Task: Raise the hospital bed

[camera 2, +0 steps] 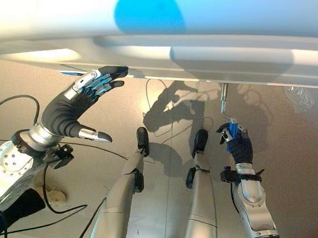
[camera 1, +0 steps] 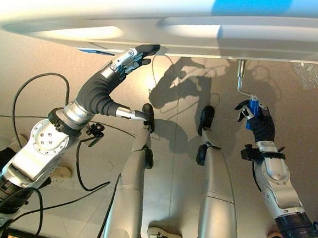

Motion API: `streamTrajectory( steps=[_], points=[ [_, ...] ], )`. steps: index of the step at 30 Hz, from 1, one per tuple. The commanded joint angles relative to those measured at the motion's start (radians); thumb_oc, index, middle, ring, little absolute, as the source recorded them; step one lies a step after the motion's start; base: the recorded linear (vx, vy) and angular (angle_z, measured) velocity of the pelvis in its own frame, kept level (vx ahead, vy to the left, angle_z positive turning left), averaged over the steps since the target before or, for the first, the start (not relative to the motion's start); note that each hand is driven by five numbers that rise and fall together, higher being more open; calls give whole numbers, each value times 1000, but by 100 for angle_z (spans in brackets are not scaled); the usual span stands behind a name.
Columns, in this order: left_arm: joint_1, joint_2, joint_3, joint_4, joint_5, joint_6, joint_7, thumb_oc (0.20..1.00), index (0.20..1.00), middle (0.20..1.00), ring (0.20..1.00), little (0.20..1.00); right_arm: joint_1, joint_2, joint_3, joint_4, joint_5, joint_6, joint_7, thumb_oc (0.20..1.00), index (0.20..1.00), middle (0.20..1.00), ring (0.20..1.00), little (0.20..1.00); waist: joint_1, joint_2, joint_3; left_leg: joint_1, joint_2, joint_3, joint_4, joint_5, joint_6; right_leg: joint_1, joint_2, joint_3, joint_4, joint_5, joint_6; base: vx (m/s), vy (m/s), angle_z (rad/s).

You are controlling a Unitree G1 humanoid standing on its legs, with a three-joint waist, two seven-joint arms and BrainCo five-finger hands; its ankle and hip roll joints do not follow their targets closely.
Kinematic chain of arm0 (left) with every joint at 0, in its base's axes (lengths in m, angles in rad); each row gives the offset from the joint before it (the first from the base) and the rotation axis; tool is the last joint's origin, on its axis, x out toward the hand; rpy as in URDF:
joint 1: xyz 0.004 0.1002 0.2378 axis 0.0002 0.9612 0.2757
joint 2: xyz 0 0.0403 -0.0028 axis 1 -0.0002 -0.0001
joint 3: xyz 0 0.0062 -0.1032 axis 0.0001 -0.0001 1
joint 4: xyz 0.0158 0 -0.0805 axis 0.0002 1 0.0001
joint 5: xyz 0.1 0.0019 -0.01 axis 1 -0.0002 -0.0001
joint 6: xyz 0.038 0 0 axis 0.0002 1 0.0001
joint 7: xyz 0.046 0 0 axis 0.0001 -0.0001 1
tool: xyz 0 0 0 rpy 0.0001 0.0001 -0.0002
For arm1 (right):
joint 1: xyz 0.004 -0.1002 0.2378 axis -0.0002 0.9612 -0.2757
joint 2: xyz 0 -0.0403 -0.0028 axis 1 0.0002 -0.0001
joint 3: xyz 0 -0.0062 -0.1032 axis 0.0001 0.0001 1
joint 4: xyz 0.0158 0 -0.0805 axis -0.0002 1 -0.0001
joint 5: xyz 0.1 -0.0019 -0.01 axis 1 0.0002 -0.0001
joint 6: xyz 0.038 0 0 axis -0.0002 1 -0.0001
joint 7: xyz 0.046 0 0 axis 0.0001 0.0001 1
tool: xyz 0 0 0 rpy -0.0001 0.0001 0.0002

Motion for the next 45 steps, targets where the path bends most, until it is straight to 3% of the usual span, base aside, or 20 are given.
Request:
streamTrajectory(
  steps=[1,6,11,12,17,20,22,23,28,38,45],
  points=[
    [-10,-65,-39,-56,13,-39,0,1000,1000,1000,1000,1000,-81,-142,-284,-18,34,-158,-214,200,200,200,200,200,-41,95,-22,69,39,-64,-75,5,-55,-1,52,-68,77,-83,68,5,-4,8],
    [-39,-48,-82,-54,5,-35,15,1000,1000,1000,1000,1000,-162,-208,-225,227,32,-109,-256,200,200,200,200,200,-28,104,-22,42,35,-75,-51,-3,-54,-17,45,-67,93,-85,68,3,-1,3],
    [-48,-42,-98,-52,3,-34,22,1000,1000,1000,1000,1000,-197,-236,-200,304,43,-92,-254,200,200,200,200,200,-24,106,-22,30,33,-77,-41,-5,-53,-25,40,-70,100,-84,69,5,1,7],
    [-65,-25,-136,-53,-2,-28,31,1000,1000,1000,1000,1000,-237,-257,-156,427,64,-50,-247,200,200,200,200,200,-13,109,-22,20,29,-78,-31,-9,-50,-29,35,-73,107,-83,69,13,6,3],
    [-96,-19,-166,-46,-5,-28,41,1000,1000,1000,1000,1000,-321,-297,-79,572,81,-18,-216,200,200,200,200,200,-7,111,-22,0,24,-86,-17,-14,-45,-39,32,-76,115,-84,68,6,6,5],
    [-156,-3,-238,-37,-19,-21,45,1000,1000,1000,1000,1000,-456,-324,68,827,99,73,-131,200,200,200,200,200,13,117,-22,-31,21,-92,11,-18,-39,-52,25,-77,125,-85,67,-1,-10,4],
    [-158,-4,-237,-35,-19,-22,46,1000,1000,1000,1000,1000,-466,-326,75,836,103,70,-128,200,200,200,200,200,11,117,-22,-35,20,-93,13,-19,-39,-55,24,-77,126,-85,67,-1,-5,11],
    [-196,2,-264,-26,-30,-18,49,1000,1000,1000,1000,1000,-537,-316,179,940,54,136,-72,200,200,200,200,200,20,116,-22,-59,16,-95,35,-20,-36,-66,22,-75,131,-82,64,-3,0,7],
    [-230,-31,-285,-9,-28,-16,60,1000,1000,1000,1000,1000,-669,-294,323,1050,-36,204,-9,200,200,200,200,200,36,117,-22,-102,7,-103,72,-27,-31,-86,19,-80,142,-79,61,-1,5,3],
    [-260,-90,-289,10,-25,4,70,1000,1000,1000,1000,1000,-787,-189,405,1159,-122,274,52,200,200,200,200,200,60,133,-22,-150,-3,-109,117,-43,-22,-108,15,-77,148,-78,58,-3,37,2],
    [-237,-139,-253,14,-12,26,87,1000,1000,1000,1000,1000,-864,-55,497,1166,-254,317,81,200,200,200,200,200,76,133,-22,-186,-6,-119,136,-49,-19,-125,18,-83,144,-74,55,6,13,-2]
  ],
)
